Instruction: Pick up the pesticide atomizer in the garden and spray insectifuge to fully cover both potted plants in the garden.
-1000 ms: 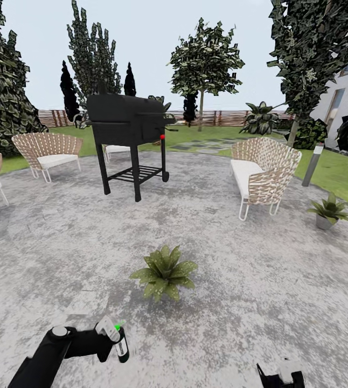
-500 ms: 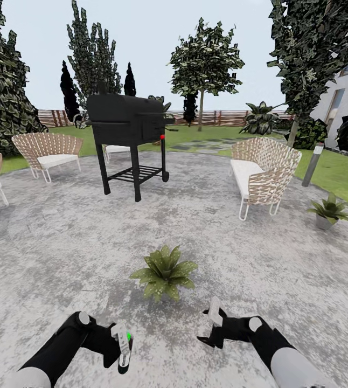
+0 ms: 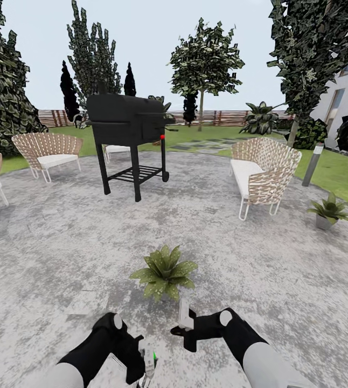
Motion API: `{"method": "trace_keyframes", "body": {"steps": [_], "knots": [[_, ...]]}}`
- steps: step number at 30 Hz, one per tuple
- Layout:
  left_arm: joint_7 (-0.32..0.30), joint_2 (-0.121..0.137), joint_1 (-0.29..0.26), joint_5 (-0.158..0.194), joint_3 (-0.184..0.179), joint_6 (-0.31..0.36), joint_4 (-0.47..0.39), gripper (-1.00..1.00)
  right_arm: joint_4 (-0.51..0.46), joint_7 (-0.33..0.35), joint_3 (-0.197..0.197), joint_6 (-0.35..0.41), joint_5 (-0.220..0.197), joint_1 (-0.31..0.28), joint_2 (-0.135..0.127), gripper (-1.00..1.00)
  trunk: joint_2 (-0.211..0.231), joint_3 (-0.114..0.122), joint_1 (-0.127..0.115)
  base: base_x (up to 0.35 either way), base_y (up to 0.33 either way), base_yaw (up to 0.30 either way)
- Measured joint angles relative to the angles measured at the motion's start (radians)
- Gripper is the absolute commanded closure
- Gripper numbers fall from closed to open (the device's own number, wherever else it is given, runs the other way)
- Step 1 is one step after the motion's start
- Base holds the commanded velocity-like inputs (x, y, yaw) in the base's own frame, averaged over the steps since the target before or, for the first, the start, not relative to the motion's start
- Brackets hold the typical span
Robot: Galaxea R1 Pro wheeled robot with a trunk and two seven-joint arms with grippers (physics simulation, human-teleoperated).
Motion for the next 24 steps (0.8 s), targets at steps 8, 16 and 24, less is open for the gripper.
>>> {"method": "trace_keyframes", "body": {"steps": [8,16,24], "knots": [[0.093,-0.032,-0.013,0.012,0.003,0.003,-0.005,1.00,0.003,-0.001,-0.001,0.000,-0.002,0.000,0.000,1.00,0.000,0.000,0.000,0.000,0.000,0.000],[0.099,-0.047,-0.026,0.018,0.010,0.002,-0.006,1.00,0.003,-0.001,-0.001,0.000,-0.002,0.000,0.000,1.00,0.000,0.000,0.000,0.000,0.000,0.000],[0.100,-0.063,-0.026,0.017,0.011,0.000,-0.007,1.00,0.004,-0.001,-0.001,0.000,-0.002,0.000,0.000,1.00,0.000,0.000,0.000,0.000,0.000,0.000]]}}
